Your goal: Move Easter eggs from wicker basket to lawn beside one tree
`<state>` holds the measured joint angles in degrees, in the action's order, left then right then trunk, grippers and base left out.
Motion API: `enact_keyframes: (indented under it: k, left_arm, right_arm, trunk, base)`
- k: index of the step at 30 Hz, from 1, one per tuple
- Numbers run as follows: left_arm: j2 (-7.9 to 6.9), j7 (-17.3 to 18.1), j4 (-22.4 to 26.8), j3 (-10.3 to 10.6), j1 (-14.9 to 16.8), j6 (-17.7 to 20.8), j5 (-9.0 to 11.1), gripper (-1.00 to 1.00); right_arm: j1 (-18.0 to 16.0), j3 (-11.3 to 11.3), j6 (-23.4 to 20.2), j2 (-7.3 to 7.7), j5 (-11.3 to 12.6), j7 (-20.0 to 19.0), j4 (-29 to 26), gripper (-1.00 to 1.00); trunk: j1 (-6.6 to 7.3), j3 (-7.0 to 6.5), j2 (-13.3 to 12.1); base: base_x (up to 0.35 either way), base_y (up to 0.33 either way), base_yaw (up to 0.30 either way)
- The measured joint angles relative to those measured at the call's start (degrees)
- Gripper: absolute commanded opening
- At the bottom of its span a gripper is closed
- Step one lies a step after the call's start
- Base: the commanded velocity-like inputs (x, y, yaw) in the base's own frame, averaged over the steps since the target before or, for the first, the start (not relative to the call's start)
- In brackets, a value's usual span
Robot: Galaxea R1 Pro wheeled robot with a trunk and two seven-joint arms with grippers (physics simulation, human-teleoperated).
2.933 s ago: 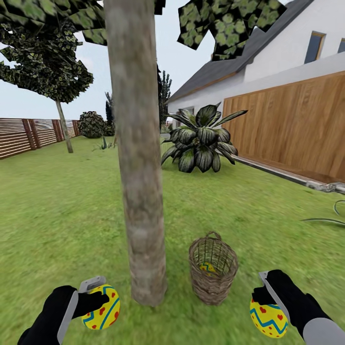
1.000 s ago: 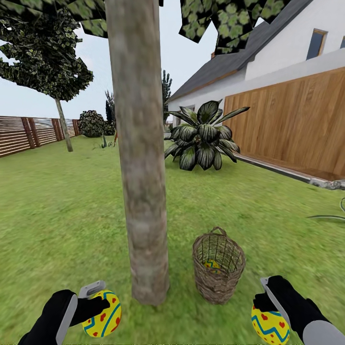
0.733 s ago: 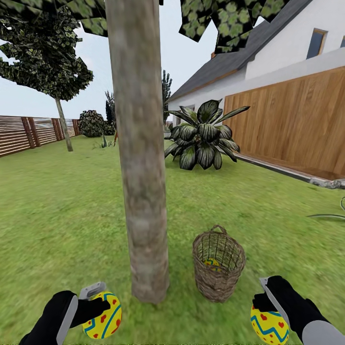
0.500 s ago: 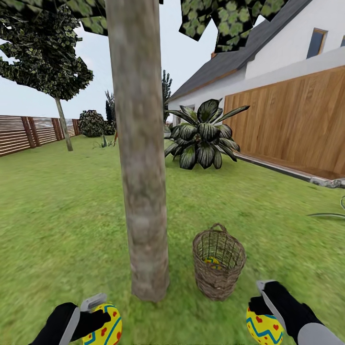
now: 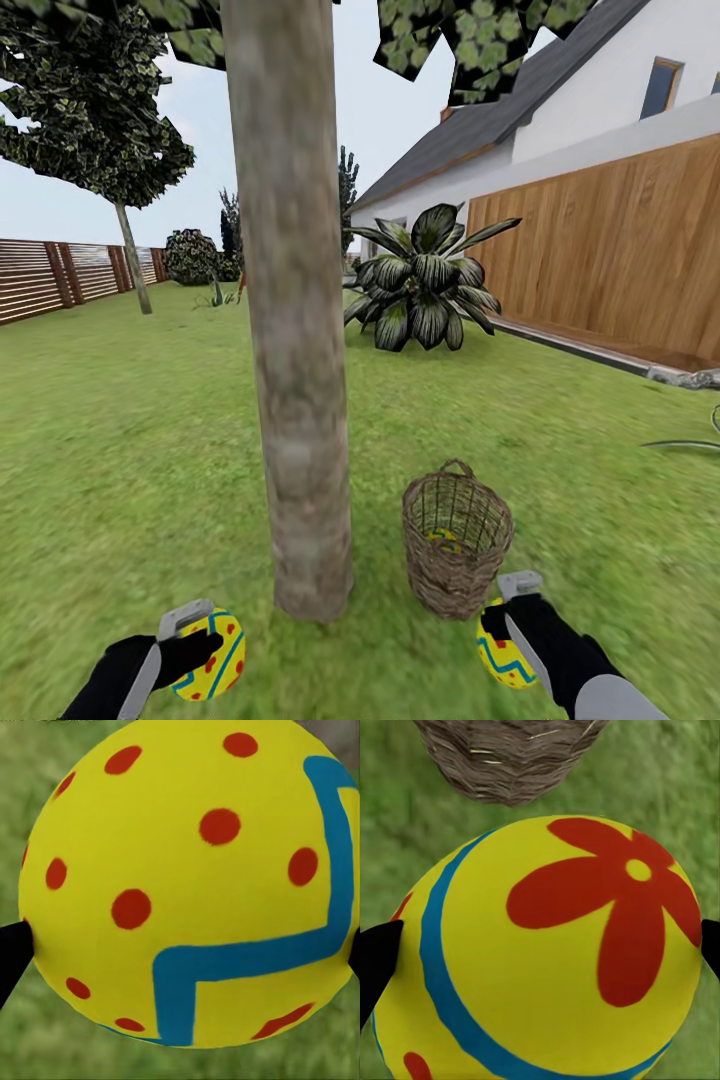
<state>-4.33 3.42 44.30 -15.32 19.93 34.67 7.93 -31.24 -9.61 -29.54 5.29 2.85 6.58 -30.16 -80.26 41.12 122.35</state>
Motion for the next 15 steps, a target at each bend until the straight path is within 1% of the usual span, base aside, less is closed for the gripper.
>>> enact_keyframes:
  k: [2,3,4,5,6,8,11,15]
  left_arm:
    - [-0.06,-0.03,-0.49,0.02,0.24,-0.79,-0.16,-1.0]
    - [-0.11,-0.11,-1.04,0.03,0.33,-3.16,-0.2,-1.0]
    - [-0.12,-0.24,-2.69,0.02,0.39,-7.11,-0.27,-1.0]
    - [-0.08,-0.31,-4.58,0.03,0.44,-9.8,-0.3,-1.0]
    - [-0.08,-0.33,-5.39,0.06,0.49,-10.67,-0.28,-1.0]
    - [-0.13,-0.34,-5.91,0.07,0.52,-10.78,-0.28,-1.0]
    - [-0.19,-0.33,-5.99,0.08,1.36,-8.65,-0.16,-1.0]
    - [-0.45,-0.32,-6.09,0.11,1.66,-8.33,-0.24,-1.0]
  right_arm:
    - [-0.02,0.01,0.71,-0.04,0.01,0.0,0.14,-1.0]
    - [-0.02,0.01,0.79,-0.15,0.02,0.0,0.21,-1.0]
    - [-0.02,0.01,0.84,-0.31,0.02,0.0,0.29,-1.0]
    - [-0.02,0.01,0.91,-0.44,0.02,0.0,0.36,-1.0]
    - [-0.02,0.01,0.98,-0.48,0.01,0.0,0.42,-1.0]
    - [-0.02,0.01,1.03,-0.49,0.01,0.0,0.45,-1.0]
    - [-0.02,-0.04,1.04,-0.63,0.02,0.0,0.54,-1.0]
    - [-0.02,-0.04,1.11,-1.19,0.03,0.05,1.36,-1.0]
  trunk:
    - [-0.44,0.36,0.8]
    - [-0.66,0.54,1.2]
    - [-0.88,0.72,1.6]
    - [-1.1,0.9,2.0]
    - [-1.32,1.08,2.41]
    - [-1.76,1.44,3.21]
    - [-2.42,1.97,4.41]
    - [-3.3,2.69,6.02]
  base:
    - [0.0,0.0,0.0]
    - [0.0,0.0,0.0]
    - [0.0,0.0,0.0]
    - [0.0,0.0,0.0]
    - [0.0,0.0,0.0]
    - [0.0,0.0,0.0]
    - [0.0,0.0,0.0]
    - [0.0,0.0,0.0]
